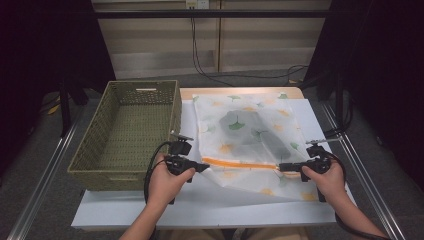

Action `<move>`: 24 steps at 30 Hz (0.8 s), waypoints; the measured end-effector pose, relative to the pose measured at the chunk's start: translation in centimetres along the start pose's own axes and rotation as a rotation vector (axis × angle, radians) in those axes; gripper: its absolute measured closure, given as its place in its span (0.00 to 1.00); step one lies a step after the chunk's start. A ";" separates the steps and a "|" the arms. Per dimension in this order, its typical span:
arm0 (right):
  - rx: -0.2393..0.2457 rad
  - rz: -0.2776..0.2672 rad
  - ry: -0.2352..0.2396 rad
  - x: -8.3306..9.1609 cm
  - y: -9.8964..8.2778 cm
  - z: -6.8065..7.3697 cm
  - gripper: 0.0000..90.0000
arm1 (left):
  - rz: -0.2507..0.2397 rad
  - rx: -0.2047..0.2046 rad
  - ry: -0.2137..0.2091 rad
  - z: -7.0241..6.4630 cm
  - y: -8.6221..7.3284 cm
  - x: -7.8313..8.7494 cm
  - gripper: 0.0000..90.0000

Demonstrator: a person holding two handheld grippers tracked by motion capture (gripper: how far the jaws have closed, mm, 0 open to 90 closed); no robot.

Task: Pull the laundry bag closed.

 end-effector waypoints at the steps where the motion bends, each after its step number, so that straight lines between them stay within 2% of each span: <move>1: 0.004 0.003 -0.010 0.1 -0.1 -0.1 1.00 | -0.002 0.007 -0.003 -0.1 0.0 0.0 0.99; 8: -0.020 -0.011 -0.029 1.1 -0.8 -1.0 1.00 | 0.007 0.002 -0.005 0.0 0.0 0.0 0.99; 9: -0.018 -0.010 -0.032 1.3 -0.9 -1.1 1.00 | -0.004 0.016 -0.009 -0.2 0.1 0.0 0.99; 13: -0.019 -0.013 -0.039 1.6 -1.0 -1.4 1.00 | -0.002 0.021 -0.013 -0.2 0.1 0.0 0.99; 14: -0.023 -0.013 -0.039 1.6 -1.0 -1.4 1.00 | 0.010 -0.002 -0.005 0.1 0.1 0.1 0.99; 24: -0.030 -0.016 -0.044 2.1 -1.1 -1.8 1.00 | 0.010 0.005 -0.015 -0.1 0.1 0.2 0.99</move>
Point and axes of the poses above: each handheld gripper's, and its own axes: x roughly backward along the jaws, y roughly out of its top, z roughly to its left, the point moved 10 cm from there along -x, roughly forward along the jaws, and after that the axes turned 11 degrees about x, right-handed, at the moved point
